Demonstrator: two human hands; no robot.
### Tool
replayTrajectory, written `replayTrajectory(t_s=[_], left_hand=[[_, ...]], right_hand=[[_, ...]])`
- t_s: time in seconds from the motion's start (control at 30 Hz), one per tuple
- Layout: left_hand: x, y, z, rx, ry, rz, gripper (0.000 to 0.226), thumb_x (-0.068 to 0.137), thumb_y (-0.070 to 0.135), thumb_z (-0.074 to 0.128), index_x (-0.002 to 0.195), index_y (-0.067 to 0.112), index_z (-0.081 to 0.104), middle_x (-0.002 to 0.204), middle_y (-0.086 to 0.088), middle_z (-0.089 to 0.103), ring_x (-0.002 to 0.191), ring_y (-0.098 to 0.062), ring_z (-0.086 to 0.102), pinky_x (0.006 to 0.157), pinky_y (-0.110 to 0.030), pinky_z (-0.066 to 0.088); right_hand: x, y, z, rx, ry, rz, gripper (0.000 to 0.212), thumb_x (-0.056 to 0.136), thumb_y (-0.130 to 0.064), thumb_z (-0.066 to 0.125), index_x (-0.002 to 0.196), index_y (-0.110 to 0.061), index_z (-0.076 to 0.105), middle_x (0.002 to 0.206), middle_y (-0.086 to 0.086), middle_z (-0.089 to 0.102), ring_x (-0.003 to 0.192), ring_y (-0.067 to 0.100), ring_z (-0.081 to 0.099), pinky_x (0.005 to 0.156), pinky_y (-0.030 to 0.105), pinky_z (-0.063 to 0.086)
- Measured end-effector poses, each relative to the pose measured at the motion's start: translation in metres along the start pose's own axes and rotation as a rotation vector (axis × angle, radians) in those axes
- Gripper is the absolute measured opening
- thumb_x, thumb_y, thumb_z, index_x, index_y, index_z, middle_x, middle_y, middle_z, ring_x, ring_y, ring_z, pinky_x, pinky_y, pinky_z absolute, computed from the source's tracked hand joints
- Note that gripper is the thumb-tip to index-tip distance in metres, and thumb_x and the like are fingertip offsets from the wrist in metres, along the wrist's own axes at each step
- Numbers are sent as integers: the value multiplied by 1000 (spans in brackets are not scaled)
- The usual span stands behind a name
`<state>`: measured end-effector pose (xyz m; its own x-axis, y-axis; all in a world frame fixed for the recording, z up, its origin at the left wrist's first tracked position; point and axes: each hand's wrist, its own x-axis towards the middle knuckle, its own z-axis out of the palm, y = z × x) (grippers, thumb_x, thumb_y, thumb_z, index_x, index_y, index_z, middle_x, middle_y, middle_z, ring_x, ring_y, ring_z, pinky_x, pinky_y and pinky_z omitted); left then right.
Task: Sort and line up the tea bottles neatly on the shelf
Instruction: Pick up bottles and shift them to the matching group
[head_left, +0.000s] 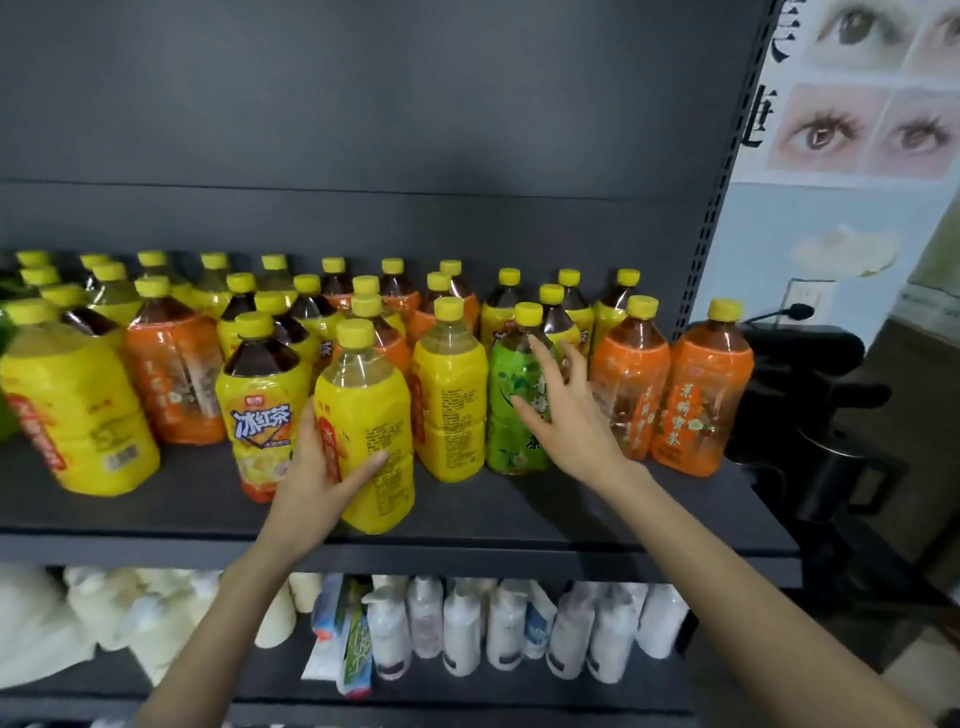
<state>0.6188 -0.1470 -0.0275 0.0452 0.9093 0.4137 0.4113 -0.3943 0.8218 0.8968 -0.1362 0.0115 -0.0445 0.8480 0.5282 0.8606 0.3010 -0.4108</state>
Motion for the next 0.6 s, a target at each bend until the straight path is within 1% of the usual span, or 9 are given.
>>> replayTrajectory(t_s=[0.07, 0.17, 0.3, 0.43, 0.53, 0.6], left_hand=[[-1, -1, 0, -3, 14, 2, 105, 64, 73, 62, 146, 31, 12, 146, 3, 37, 129, -13, 42, 106, -37, 38], [-1, -2, 1, -25, 19, -2, 105, 64, 70, 63, 147, 31, 13, 145, 7, 37, 129, -9, 41, 107, -36, 38], [-2, -2, -1, -22, 19, 5, 104, 63, 73, 63, 146, 33, 14, 144, 8, 38, 129, -8, 41, 106, -36, 38], [0, -4, -1, -14, 16, 18, 103, 63, 75, 62, 145, 34, 15, 144, 8, 38, 130, -8, 40, 107, -38, 38], [2, -7, -1, 0, 8, 17, 105, 63, 76, 62, 145, 31, 16, 144, 7, 37, 130, -8, 40, 107, -40, 38], [4, -9, -1, 7, 13, 15, 104, 63, 76, 62, 145, 30, 16, 144, 6, 38, 130, -9, 40, 107, -41, 39]], right_hand=[[19, -5, 8, 21, 15, 7, 74, 94, -41, 52, 151, -31, 7, 155, 11, 2, 138, 34, 28, 102, 46, 39], [35, -1, 20, -8, 15, 13, 79, 91, -45, 55, 150, -37, 4, 155, 13, 5, 142, 34, 17, 105, 49, 35], [33, 4, 26, -12, 106, 2, 79, 88, -48, 59, 150, -40, 10, 151, 14, 16, 137, 33, 24, 96, 48, 42], [26, 5, 25, 5, 128, -44, 76, 86, -42, 63, 148, -40, 18, 149, 13, 21, 135, 30, 29, 93, 47, 45], [14, 10, 18, 36, 139, -78, 68, 86, -41, 64, 144, -41, 29, 150, 11, 21, 135, 29, 31, 94, 50, 44], [4, 14, 10, 52, 127, -115, 64, 85, -42, 65, 141, -42, 34, 149, 9, 23, 130, 30, 37, 91, 49, 46]])
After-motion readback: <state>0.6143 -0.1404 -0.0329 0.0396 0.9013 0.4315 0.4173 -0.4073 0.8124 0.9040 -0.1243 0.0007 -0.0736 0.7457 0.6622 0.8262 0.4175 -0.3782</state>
